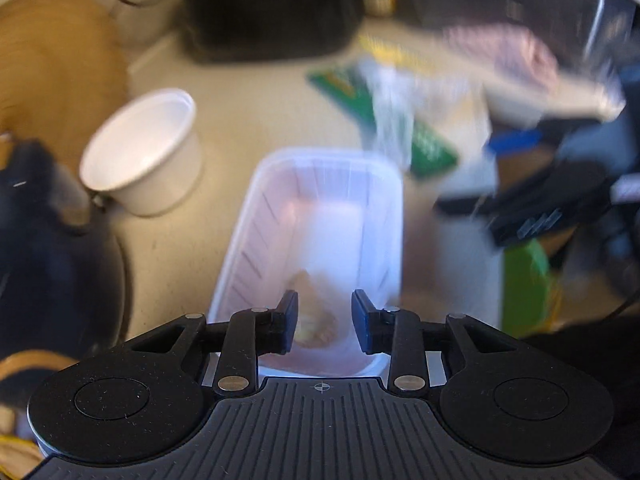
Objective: Collect trash
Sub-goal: 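Close the left tool on the ginger root and lift it from the tray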
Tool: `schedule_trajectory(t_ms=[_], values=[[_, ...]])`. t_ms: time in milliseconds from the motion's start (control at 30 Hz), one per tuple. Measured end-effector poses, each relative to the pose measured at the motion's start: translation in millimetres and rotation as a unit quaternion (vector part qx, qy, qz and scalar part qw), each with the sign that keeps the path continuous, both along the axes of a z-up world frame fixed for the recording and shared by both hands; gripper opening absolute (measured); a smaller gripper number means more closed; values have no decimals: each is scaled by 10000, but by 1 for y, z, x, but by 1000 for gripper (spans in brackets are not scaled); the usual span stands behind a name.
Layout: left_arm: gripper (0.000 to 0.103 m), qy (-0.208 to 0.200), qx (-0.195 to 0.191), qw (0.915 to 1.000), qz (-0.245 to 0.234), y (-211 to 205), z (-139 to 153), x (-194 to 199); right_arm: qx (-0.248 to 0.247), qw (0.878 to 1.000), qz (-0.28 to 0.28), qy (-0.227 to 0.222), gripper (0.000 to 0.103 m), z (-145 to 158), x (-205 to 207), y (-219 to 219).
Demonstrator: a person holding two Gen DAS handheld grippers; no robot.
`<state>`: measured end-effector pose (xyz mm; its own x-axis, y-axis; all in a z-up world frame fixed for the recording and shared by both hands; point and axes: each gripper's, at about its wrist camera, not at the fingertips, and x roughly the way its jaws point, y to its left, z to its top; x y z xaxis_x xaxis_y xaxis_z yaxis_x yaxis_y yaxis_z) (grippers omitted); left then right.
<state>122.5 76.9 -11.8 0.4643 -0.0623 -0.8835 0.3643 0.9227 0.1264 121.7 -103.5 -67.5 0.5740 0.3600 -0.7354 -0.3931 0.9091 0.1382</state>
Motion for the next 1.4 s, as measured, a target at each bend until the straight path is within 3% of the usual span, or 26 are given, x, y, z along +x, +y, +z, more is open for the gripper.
schedule_trajectory(t_ms=[67,167,367,500,633,700,767,833,900,1000,1133,1267,1400], values=[[36,275,200,9994,-5,-3,-14,8,47,9996,-243,119,97,-7,5,-9],[42,289,248,9991,166,-1,-14,16,145,9985,-485,220,97,-14,8,-25],[45,302,407,9970,589,10,-22,35,47,9989,-446,-155,97,-16,2,-36],[59,362,422,9968,576,11,-27,40,-120,9981,-355,-491,97,-14,3,-31],[74,368,476,9970,478,2,-34,43,51,9975,-411,-566,97,-12,20,-33],[73,297,393,9972,563,2,-34,43,68,9969,-421,-654,95,-12,28,-33],[54,153,236,9971,713,3,-28,42,2,9962,-352,-795,88,-10,36,-31],[17,-15,-140,9972,736,5,-19,38,-163,9944,-283,-1003,83,-6,42,-28],[26,65,-392,9959,809,6,-17,37,-262,9911,-283,-1270,83,-1,48,-29],[44,43,-268,9952,942,2,-26,42,-216,9896,-301,-1390,83,7,60,-34],[41,239,-101,9940,1063,-3,-40,54,-55,9916,-345,-1247,83,9,77,-41],[47,495,-524,9888,1303,11,-47,71,61,9939,-320,-1057,83,2,84,-43],[42,429,-655,9885,1290,11,-46,75,178,9944,-350,-978,83,1,90,-46]])
